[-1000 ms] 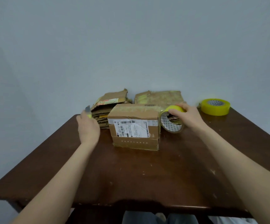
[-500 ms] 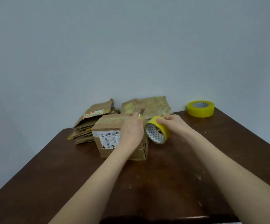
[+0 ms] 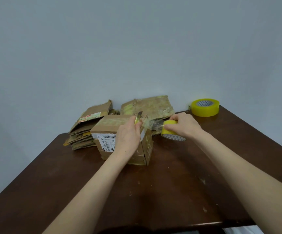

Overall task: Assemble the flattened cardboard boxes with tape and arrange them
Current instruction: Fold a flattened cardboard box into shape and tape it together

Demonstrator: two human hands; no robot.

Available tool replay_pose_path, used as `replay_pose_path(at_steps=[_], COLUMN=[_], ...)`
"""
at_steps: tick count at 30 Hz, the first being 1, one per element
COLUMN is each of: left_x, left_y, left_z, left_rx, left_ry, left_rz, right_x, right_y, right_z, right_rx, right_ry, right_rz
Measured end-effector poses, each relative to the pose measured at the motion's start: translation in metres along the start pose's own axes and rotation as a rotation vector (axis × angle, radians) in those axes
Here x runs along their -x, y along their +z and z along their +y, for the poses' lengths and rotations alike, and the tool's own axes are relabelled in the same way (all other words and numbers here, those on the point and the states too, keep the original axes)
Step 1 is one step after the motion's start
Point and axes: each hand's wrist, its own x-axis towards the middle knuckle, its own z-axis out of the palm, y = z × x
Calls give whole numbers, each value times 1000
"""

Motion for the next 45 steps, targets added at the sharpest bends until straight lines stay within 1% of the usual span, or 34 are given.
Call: replay_pose_path(at_steps=[5,12,15,19,23,26,28,30,34,37,40,43,45], left_x=[1,4,3,-3,-2,0,2,2,-1,-2,-3,-3,-4], left_y=[0,-3,-4,-10,-24,-25,-19,-14,-16,-16,-18,-18,-15], left_z=[1,1,2,1,10,20,24,25,22,19,23,29,30], left_rx=[1,18,32,95,83,17,22,25,39,-36,-42,-46,-82], left_ry=[-3,-6,-17,17,142,187,178,154,121,124,119,112,147], left_rz=[5,-10,-25,-44,16,-59,-138,-176,-165,-123,-94,-148,-179], right_x=[5,8,12,17,19,20,20,21,22,23,23,24,24], right_y=[8,15,15,17,22,23,24,24,24,23,23,23,24], right_z=[-1,-4,-1,-2,-1,-1,-2,-3,-3,-2,-2,-2,-1], right_rx=[36,169,81,6,-37,-67,-61,-47,-47,-66,-78,-80,-81], right_ry=[85,151,113,86,98,115,122,131,146,152,156,150,147], right_rz=[1,31,39,59,152,209,227,238,251,244,237,244,250])
